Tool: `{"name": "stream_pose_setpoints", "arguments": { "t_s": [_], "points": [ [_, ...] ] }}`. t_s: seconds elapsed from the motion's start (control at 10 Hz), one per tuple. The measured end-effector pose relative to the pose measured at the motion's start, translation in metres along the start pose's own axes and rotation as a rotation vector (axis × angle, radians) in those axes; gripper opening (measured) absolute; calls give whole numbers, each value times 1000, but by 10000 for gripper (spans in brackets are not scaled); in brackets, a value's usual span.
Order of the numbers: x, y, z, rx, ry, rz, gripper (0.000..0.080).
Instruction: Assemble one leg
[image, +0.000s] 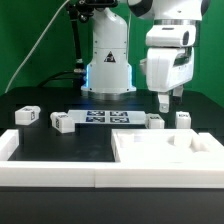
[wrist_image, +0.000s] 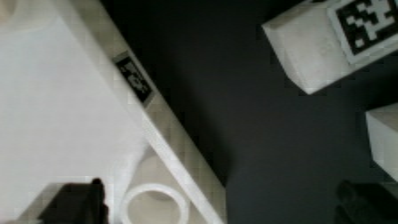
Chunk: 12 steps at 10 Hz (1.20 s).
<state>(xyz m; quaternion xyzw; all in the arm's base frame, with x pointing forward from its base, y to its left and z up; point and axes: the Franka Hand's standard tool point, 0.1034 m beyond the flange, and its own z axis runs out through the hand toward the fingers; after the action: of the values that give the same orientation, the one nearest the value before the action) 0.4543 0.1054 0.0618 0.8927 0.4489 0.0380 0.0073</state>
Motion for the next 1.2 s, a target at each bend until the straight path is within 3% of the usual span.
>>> {"name": "stream_pose_setpoints", "arguments": {
  "t_s": [0.1, 0.6, 0.9, 1.2],
  "points": [
    [1, -7, 2, 4, 9, 133, 648],
    [2, -10, 4, 33, 28, 578, 648],
    [7, -43, 6, 59, 29, 1013, 648],
    [9, -46, 7, 74, 25, 1159, 648]
  ]
}}
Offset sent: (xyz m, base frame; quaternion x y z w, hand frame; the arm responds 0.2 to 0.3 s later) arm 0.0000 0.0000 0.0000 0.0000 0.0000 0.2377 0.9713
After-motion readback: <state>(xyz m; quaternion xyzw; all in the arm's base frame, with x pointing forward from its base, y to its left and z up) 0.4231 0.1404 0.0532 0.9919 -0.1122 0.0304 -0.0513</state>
